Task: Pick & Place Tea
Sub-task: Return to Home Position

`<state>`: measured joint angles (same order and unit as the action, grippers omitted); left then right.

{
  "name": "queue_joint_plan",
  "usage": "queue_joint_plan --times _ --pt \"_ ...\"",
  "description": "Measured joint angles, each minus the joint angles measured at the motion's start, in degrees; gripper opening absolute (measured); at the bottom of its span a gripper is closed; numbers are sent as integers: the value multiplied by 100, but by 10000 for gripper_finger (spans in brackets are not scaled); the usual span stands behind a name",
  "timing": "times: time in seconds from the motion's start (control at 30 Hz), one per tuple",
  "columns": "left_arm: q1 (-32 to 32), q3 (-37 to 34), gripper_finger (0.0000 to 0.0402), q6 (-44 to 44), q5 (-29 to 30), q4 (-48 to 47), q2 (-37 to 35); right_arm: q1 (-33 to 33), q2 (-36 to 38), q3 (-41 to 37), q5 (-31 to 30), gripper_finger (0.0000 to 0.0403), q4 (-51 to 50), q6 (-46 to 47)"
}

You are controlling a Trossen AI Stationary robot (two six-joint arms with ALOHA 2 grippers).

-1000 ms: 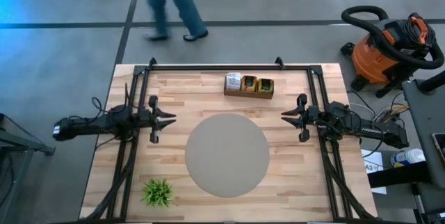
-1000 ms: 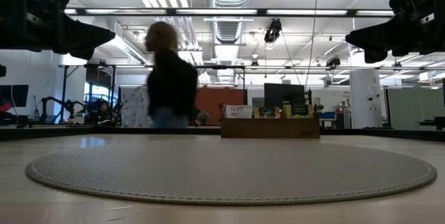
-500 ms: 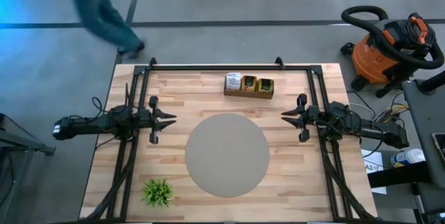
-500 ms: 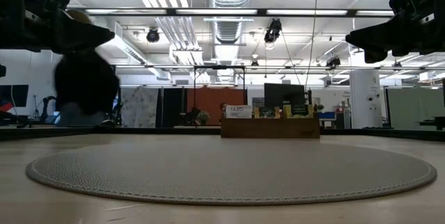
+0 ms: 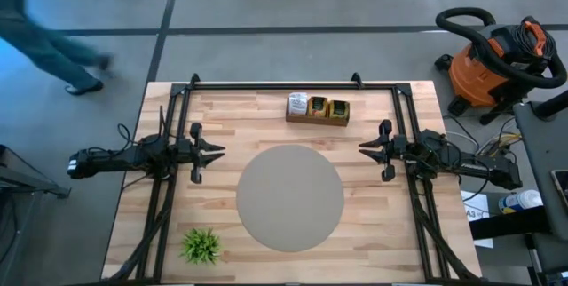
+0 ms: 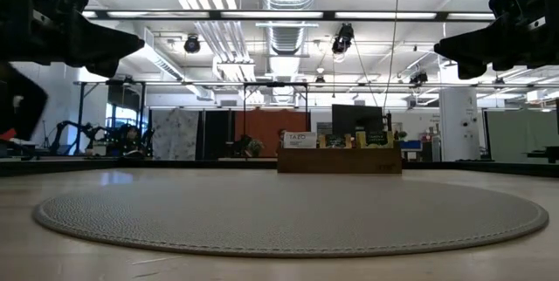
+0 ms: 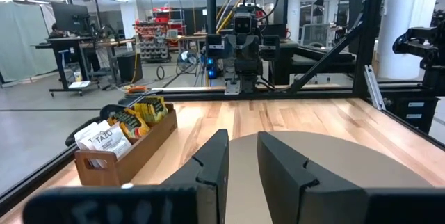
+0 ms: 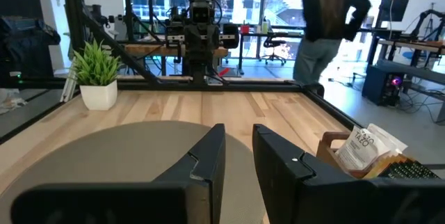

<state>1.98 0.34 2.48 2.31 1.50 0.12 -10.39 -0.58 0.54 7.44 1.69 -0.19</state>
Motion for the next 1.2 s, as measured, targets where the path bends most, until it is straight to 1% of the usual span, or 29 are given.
queue_joint_plan --times 1.2 --pt "0 0 74 4 -24 98 0 0 2 2 0 72 0 7"
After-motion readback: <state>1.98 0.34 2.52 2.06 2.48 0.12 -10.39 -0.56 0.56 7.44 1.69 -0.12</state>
